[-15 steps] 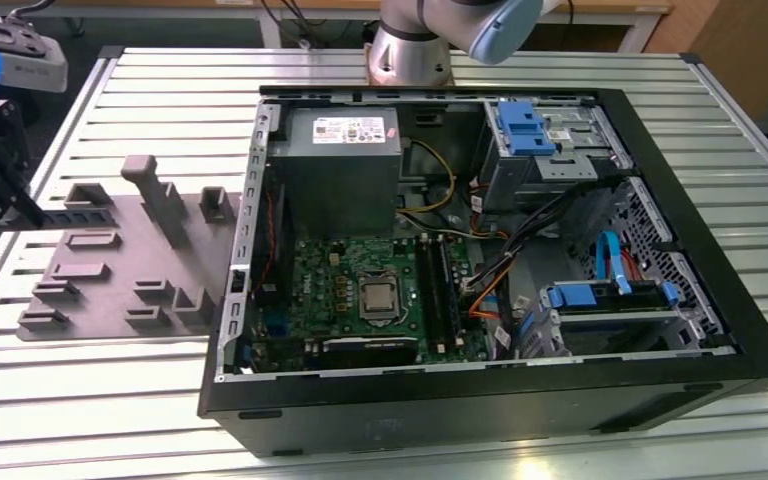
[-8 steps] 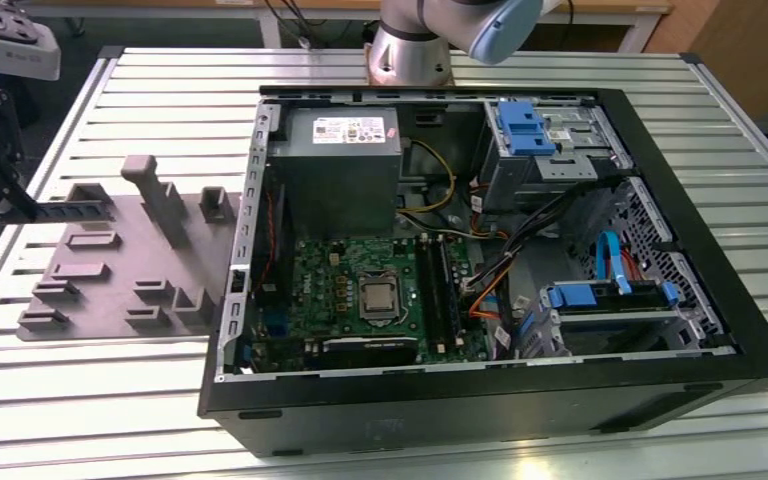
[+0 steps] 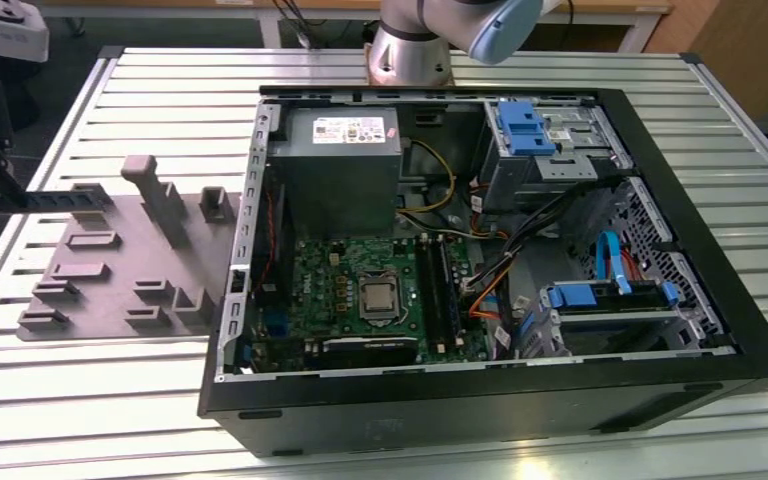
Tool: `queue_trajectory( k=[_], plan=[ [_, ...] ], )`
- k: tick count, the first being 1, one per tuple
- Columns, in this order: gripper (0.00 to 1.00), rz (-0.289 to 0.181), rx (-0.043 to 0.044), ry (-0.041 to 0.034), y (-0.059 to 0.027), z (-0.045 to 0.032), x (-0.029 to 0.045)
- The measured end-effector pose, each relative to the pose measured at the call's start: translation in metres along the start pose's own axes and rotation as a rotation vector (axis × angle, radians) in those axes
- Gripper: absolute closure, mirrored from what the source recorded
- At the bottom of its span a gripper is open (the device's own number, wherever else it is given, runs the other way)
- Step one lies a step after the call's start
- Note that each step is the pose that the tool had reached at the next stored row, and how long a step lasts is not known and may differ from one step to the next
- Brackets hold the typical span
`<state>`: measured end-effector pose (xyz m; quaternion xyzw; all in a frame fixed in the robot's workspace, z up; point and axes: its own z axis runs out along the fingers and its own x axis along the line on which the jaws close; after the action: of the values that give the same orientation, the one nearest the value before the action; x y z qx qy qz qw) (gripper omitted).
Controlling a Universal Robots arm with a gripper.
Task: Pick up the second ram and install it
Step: 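Pick up the second ram and move it above second insertion slot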
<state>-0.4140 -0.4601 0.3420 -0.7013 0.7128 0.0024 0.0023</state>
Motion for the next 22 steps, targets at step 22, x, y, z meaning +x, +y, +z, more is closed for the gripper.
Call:
queue_trajectory(
  k=[22],
  plan=[
    [0.86, 0.009, 0.0019, -0.0001, 0.0000, -0.0496, -0.0010]
  ],
)
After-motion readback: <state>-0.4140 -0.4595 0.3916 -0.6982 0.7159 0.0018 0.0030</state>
